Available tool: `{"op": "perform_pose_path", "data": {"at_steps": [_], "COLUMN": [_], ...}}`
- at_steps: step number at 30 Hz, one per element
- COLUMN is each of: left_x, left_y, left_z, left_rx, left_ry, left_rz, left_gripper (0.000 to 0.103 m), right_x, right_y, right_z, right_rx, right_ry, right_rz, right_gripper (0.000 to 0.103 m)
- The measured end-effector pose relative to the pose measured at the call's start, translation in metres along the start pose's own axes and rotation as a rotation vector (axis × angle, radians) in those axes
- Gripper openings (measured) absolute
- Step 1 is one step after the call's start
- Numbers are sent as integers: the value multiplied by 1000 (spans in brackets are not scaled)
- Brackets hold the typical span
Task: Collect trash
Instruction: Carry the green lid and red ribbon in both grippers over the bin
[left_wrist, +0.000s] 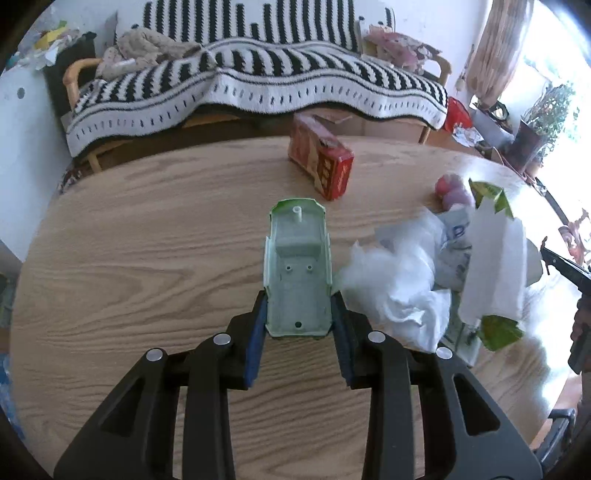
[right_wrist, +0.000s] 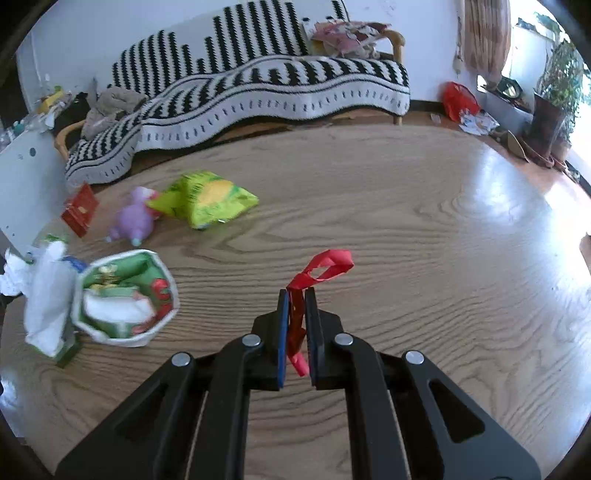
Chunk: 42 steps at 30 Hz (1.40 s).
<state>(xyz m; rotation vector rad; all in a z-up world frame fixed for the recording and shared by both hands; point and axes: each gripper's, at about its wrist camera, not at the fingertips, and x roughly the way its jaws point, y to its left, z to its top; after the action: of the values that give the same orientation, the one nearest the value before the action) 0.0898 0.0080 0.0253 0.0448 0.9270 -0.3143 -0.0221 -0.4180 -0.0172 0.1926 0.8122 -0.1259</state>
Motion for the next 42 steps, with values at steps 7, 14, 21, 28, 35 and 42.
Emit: {"op": "perform_pose_path", "data": {"at_steps": [7, 14, 21, 28, 35, 42], "left_x": [-55, -88, -98, -137, -172, -178], "left_y": [7, -4, -37, -87, -178, -286], "left_z": [2, -17, -64, -70, -85, -147], "left_rx": [-30, -29, -7, 69, 182, 316], "left_ry": [-64, -63, -24, -80, -113, -29], "left_rz": [15, -22, -64, -100, -221, -396], "left_gripper": [32, 32, 32, 32, 32, 32], "right_x": [-43, -87, -117, -173, -238, -292], "right_y": [24, 37, 38, 22, 2, -21], "right_z": [3, -8, -39, -55, -83, -146], "right_rx": [-39, -52, -52, -44, -27, -32], "right_ry": [-41, -58, -45, -94, -145, -133], "right_rz": [39, 65, 75, 76, 92, 71], "right_gripper": [9, 9, 9, 9, 9, 9]}}
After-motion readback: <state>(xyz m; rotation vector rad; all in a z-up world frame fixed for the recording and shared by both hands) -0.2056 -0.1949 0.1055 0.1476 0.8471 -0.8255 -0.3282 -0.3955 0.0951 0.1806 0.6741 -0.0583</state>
